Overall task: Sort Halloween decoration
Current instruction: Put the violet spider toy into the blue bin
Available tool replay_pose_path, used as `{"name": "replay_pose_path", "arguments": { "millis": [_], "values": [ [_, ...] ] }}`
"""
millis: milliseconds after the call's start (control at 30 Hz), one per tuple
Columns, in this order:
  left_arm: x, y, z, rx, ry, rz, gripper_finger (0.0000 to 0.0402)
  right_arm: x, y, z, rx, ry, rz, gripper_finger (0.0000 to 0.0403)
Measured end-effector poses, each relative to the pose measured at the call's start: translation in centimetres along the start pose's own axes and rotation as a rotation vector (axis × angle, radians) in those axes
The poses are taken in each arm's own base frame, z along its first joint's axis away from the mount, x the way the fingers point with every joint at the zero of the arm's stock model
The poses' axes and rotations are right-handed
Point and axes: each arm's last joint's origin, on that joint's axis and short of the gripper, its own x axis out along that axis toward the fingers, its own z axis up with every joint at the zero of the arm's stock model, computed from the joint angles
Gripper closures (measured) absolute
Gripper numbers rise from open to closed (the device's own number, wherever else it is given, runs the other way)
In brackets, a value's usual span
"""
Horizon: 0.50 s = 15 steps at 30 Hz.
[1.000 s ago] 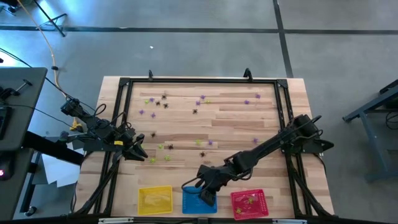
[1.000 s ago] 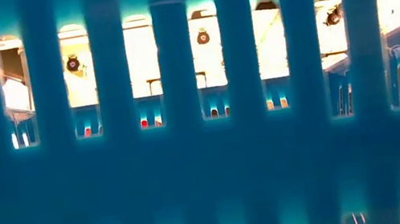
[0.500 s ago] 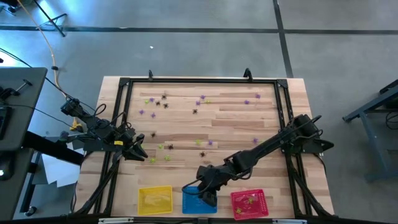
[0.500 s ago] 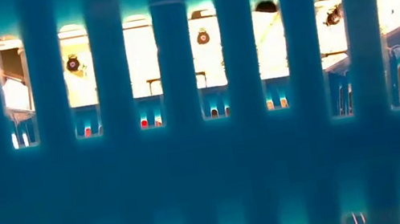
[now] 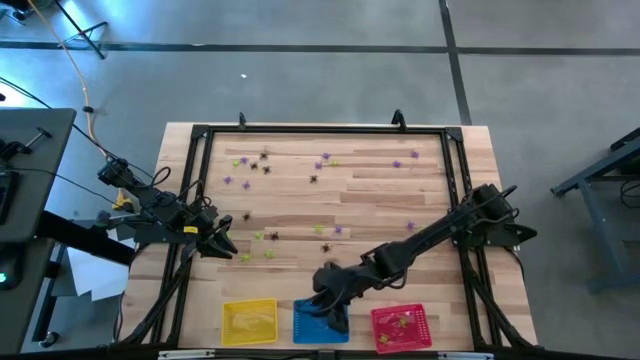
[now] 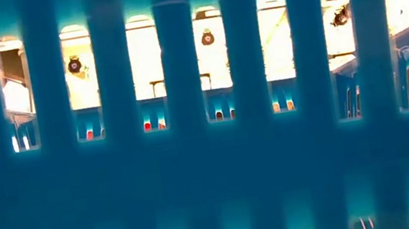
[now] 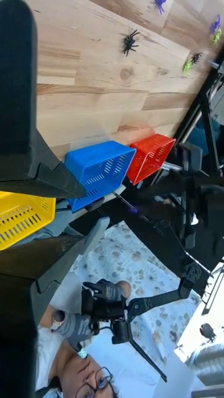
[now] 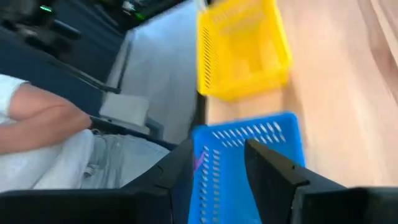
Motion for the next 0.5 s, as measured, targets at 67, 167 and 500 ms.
{"name": "replay_pose_path", "arguments": {
  "millis": [67,167,500],
  "values": [
    [0.0,0.0,0.0,0.0,0.0,0.0,0.0307,0.0,0.3,0.18,-0.035,-0.03,0.015,0.0246],
    [0.0,0.0,-0.01,0.0,0.001,0.0,0.0307,0.01,0.4,0.16,-0.06,-0.048,-0.003,0.0223],
    [0.0,0.0,0.0,0.0,0.0,0.0,0.0307,0.0,0.47,0.33,-0.052,-0.078,-0.014,0.019]
  ]
}}
